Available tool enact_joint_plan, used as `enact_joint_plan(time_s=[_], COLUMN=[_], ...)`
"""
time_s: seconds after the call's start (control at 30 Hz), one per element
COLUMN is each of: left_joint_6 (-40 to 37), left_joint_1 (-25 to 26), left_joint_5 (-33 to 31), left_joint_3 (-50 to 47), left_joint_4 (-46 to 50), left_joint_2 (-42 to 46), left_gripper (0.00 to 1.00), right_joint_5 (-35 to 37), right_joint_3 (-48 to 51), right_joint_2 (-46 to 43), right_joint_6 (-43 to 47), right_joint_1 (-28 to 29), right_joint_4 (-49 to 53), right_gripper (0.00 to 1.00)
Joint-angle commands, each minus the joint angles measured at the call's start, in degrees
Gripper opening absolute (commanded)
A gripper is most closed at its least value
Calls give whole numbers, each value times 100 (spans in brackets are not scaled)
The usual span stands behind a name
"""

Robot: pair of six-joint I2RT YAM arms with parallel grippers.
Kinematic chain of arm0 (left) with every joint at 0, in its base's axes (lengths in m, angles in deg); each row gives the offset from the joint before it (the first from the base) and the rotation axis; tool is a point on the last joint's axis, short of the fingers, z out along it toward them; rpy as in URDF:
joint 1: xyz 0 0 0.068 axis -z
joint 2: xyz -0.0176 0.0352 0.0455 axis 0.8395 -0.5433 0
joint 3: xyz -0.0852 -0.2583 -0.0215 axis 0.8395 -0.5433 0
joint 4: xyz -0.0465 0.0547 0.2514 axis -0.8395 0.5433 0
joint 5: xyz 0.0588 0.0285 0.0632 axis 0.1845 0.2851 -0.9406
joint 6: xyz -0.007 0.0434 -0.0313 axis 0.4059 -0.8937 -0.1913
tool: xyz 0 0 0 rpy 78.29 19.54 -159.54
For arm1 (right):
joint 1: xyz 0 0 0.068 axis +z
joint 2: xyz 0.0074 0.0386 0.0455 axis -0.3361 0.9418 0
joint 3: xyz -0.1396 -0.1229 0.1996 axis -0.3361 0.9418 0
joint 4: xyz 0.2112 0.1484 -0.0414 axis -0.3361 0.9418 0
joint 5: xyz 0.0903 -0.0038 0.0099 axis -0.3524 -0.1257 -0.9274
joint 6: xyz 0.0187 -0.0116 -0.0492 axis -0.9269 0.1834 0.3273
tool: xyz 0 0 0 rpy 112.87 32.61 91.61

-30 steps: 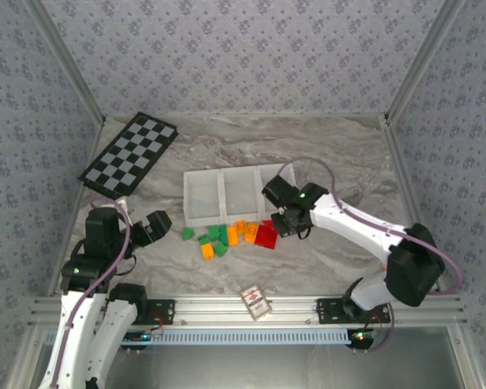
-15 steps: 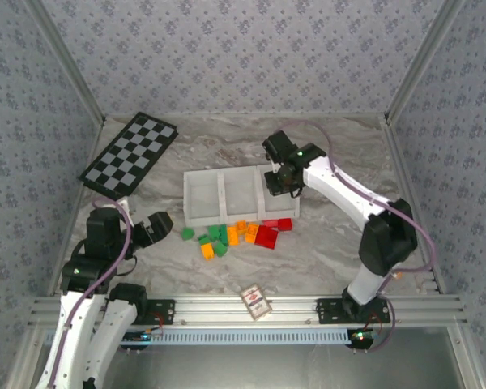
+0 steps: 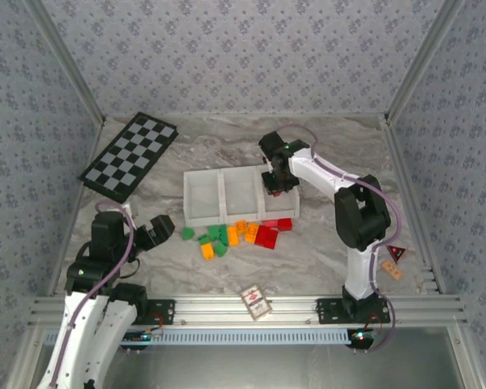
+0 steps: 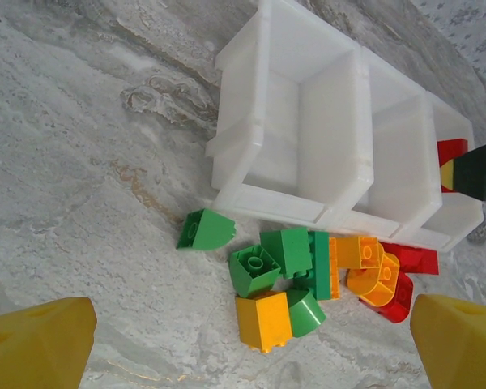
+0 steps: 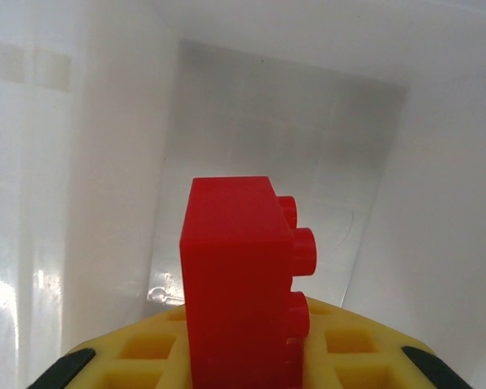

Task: Sort the legos into containers by color
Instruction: Place the lego in the container.

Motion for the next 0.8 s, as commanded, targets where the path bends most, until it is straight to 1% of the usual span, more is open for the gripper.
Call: enact_joint_plan(time_s=[0.0,0.13,0.27,0.4,0.63,0.77], left_joint_6=[69,65,49,26,17,15], left_joint_1=[22,22,22,23,23,22], left_joint_5=[38,34,19,-33,-27,16], left_joint_3=[34,34,36,70,53,45], left_joint_4=[-124,-157,-172,-204,-275,-302], left_joint_2=[80,45,36,2,-96,-109], left_gripper=[100,100,100,100,100,100], right_joint_5=[154,337,490,723,724,490], right_joint_3=[-218,-227,-244,-119,1241,2261], right_joint_2=[23,-97,-330,-788,-2414,-3274], right_joint_6=[-14,-31,-94,-292,-991,-1400], right_joint_1=[57,110,186,322,437,475], right_joint_4=[29,122,254,451,125,-92], right_gripper=[33,42,49,51,58,62])
